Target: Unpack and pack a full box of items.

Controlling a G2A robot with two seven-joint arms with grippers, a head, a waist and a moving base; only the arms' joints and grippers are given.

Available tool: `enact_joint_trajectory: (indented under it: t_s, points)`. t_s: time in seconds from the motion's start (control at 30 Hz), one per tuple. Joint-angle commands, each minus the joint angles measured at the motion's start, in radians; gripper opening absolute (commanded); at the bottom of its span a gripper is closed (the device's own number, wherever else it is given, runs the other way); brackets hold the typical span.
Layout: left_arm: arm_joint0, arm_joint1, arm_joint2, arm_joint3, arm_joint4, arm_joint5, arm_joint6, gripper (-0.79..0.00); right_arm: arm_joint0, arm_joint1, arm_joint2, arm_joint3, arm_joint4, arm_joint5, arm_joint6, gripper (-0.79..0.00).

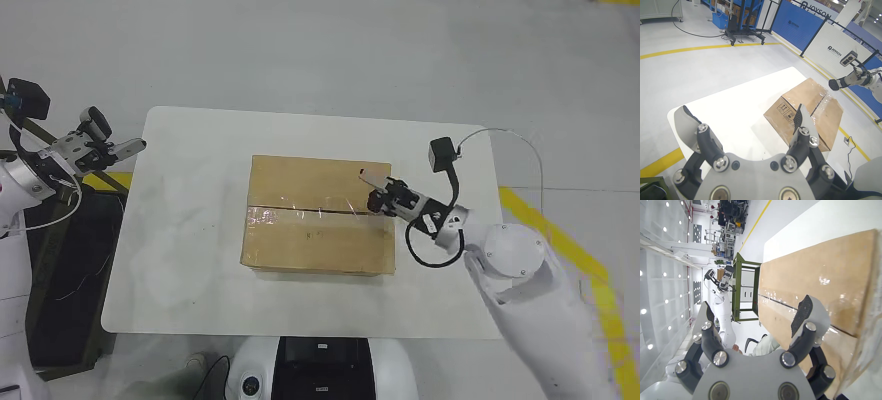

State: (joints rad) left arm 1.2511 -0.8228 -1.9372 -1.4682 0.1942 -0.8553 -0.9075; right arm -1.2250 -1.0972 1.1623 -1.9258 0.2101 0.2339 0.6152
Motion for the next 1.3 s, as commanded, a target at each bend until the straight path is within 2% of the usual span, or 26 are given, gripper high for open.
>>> enact_joint_trajectory:
  t_s: [0.0,0.33,0.7,1.0,1.27]
  points:
    - [0.000,0.000,0.000,0.000,0.000,0.000,0.000,0.000,0.044,-0.012,-0.056,0.018,0.018,0.001,-0.003,0.000]
    - [0.000,0.000,0.000,0.000,0.000,0.000,0.000,0.000,0.221,-0.074,-0.249,0.126,0.113,-0.016,-0.044,0.000]
    - [0.000,0.000,0.000,0.000,0.000,0.000,0.000,0.000,0.375,-0.166,-0.435,0.284,0.280,-0.084,-0.062,0.000]
    - [0.000,0.000,0.000,0.000,0.000,0.000,0.000,0.000,0.471,-0.243,-0.564,0.380,0.289,-0.116,-0.087,0.000]
    - [0.000,0.000,0.000,0.000,0.000,0.000,0.000,0.000,0.538,-0.303,-0.622,0.480,0.291,-0.124,-0.092,0.000]
